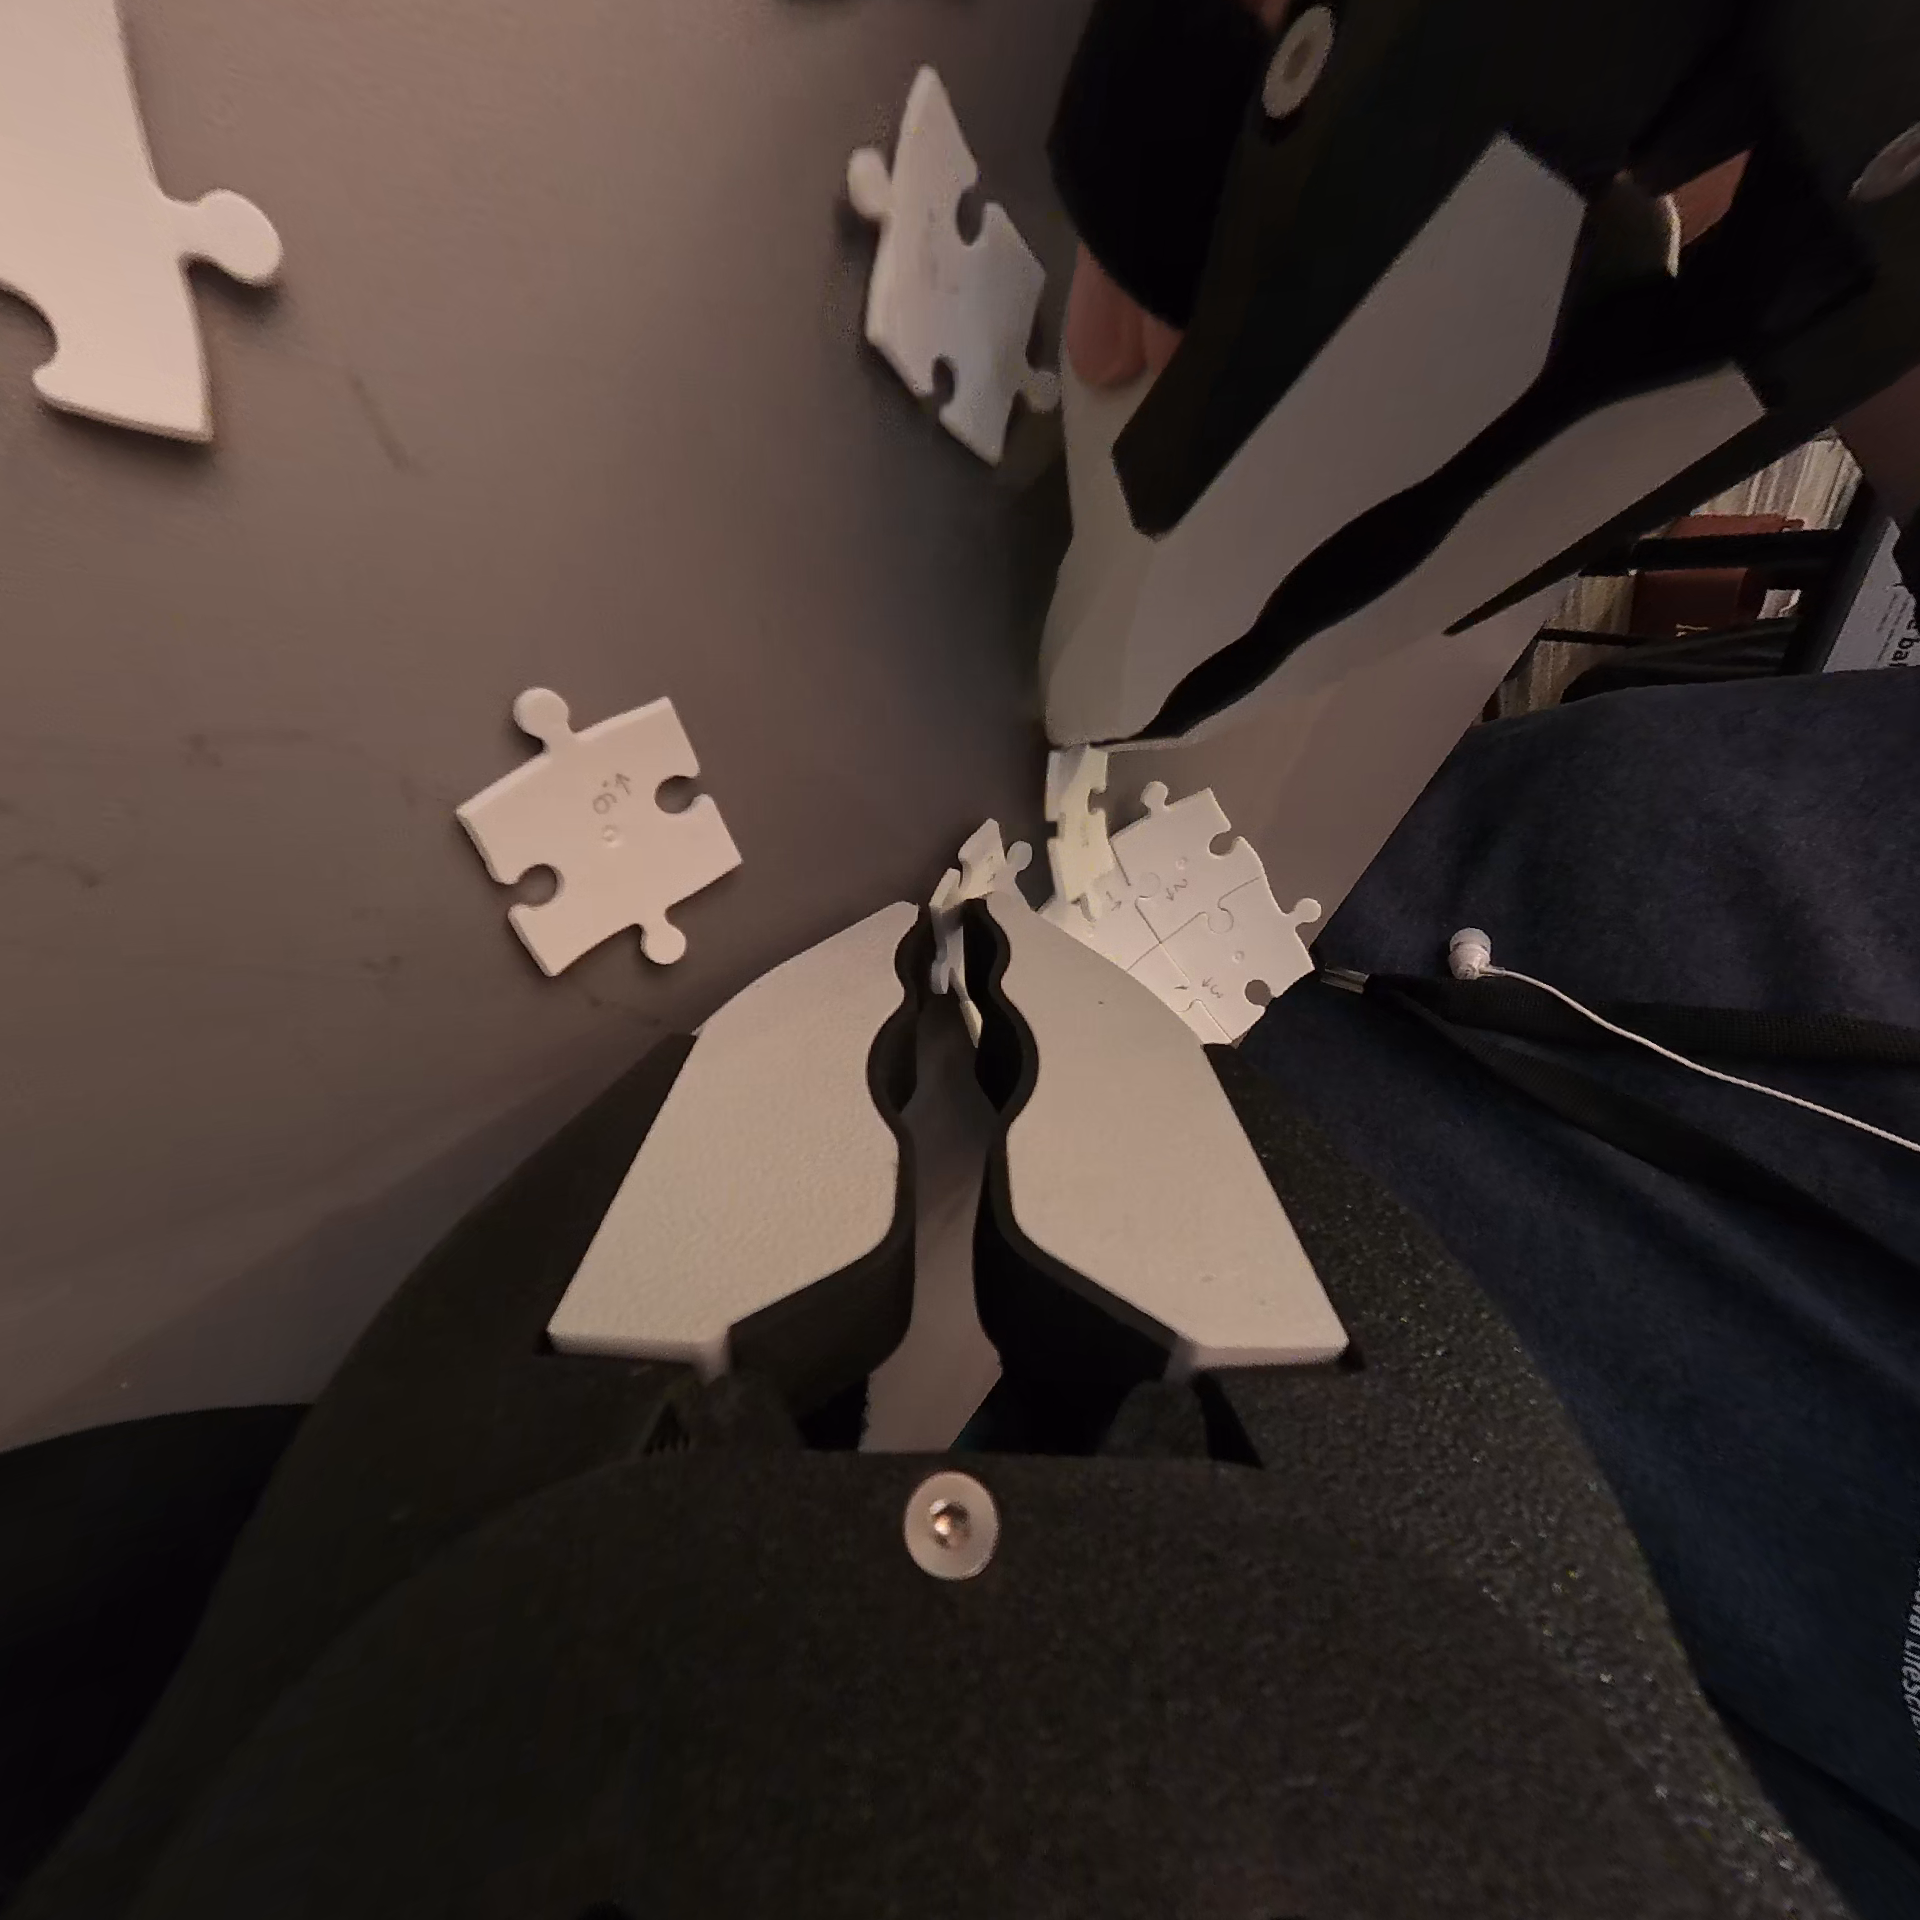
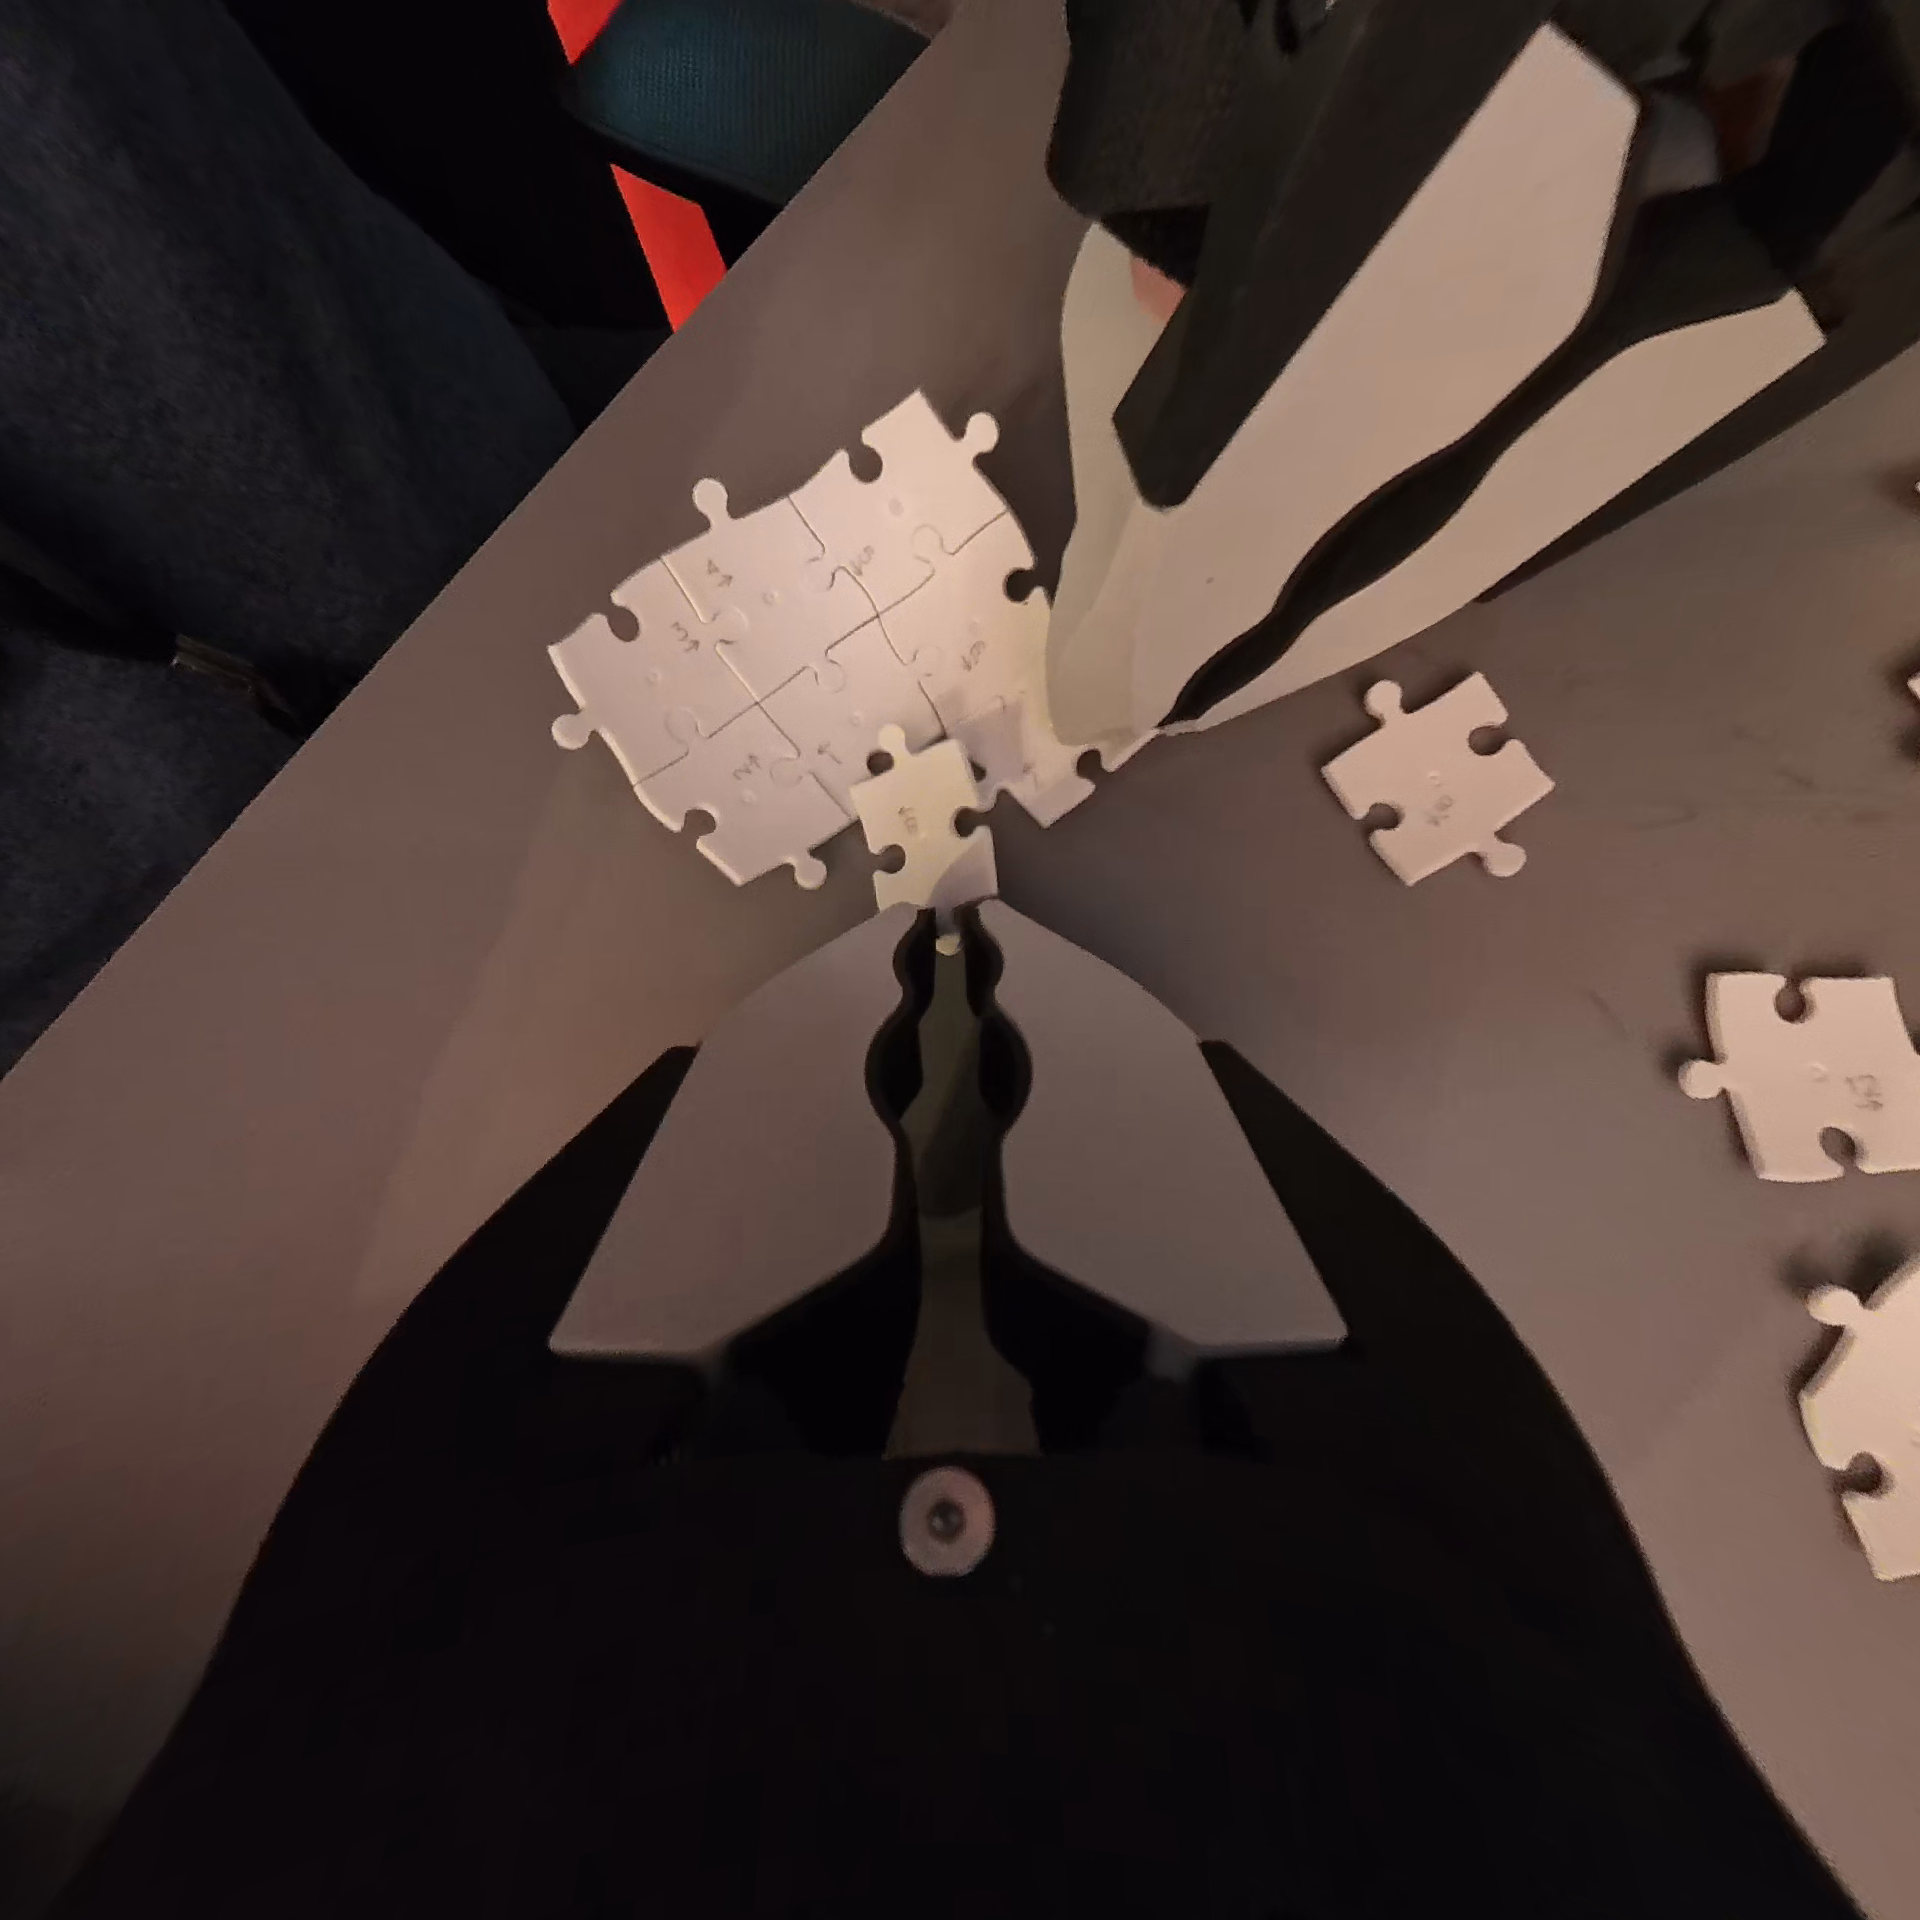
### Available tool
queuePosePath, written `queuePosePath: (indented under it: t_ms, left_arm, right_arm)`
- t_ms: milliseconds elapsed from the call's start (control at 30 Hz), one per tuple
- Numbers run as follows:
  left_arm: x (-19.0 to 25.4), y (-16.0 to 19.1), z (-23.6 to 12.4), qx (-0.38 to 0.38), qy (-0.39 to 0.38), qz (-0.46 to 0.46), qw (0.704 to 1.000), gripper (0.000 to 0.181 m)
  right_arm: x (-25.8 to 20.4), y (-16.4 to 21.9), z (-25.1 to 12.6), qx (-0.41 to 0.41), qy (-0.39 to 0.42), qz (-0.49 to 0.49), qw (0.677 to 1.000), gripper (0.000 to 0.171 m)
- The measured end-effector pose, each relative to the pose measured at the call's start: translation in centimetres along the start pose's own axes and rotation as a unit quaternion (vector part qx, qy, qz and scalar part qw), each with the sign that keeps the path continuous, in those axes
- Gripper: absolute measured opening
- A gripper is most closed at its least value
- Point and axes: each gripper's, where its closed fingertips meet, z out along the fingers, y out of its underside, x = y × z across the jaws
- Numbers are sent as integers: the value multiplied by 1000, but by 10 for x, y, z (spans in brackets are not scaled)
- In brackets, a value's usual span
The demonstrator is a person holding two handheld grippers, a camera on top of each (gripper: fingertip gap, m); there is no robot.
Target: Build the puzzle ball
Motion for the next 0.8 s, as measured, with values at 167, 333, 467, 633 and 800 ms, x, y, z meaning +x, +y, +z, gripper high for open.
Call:
queuePosePath:
  t_ms: [167,333,467,633,800]
  left_arm:
    - [0,0,0,-1,1,1,1000,6]
    - [0,0,0,-2,0,1,1000,5]
    - [0,1,0,-3,0,1,1000,5]
    - [0,0,0,-2,3,-1,1000,5]
    - [0,0,0,-1,7,-2,1000,5]
  right_arm:
    - [3,-3,0,-11,8,-27,1000,7]
    - [3,-9,1,-1,14,-42,999,10]
    - [11,-12,-5,13,47,-46,998,14]
    - [8,-15,-9,12,126,8,992,26]
    - [3,-9,-7,17,153,39,987,25]
